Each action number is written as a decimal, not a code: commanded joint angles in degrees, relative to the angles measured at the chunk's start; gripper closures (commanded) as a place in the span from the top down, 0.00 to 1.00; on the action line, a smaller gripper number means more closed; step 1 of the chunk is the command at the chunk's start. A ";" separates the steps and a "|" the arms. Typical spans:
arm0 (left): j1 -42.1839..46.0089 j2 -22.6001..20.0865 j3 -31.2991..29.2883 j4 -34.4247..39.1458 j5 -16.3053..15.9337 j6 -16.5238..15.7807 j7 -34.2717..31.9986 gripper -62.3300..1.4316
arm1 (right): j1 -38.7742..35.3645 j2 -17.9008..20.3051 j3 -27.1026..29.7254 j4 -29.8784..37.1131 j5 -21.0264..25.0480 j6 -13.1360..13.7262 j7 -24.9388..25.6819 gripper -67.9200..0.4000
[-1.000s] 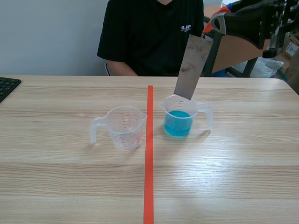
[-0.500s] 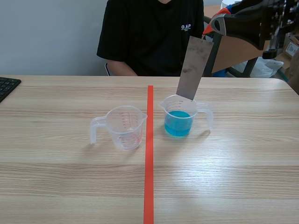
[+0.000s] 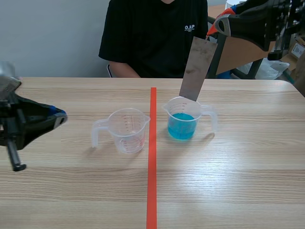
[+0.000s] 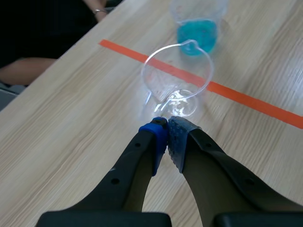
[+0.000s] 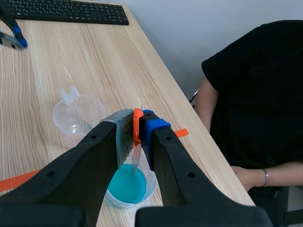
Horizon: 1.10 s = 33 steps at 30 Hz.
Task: Do the redox reaction experiment.
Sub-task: 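Raise the plate and point at it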
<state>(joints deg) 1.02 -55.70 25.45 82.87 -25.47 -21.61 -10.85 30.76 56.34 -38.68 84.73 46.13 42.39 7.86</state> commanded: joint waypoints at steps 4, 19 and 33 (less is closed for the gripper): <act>-8.96 6.47 8.04 -1.11 2.73 2.10 1.84 0.09 | 1.62 0.44 0.87 0.79 1.07 0.33 0.81 0.02; -29.14 23.19 23.10 -18.27 4.33 5.86 5.79 0.09 | 1.62 0.44 0.87 0.79 1.07 0.33 0.39 0.02; -37.31 34.53 30.51 -31.36 6.73 8.63 4.42 0.09 | 1.60 0.28 0.87 0.79 1.07 0.33 0.17 0.02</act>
<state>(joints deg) -34.85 -21.43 56.51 50.63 -18.24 -13.39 -5.39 30.76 56.34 -38.68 84.73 46.13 42.39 7.40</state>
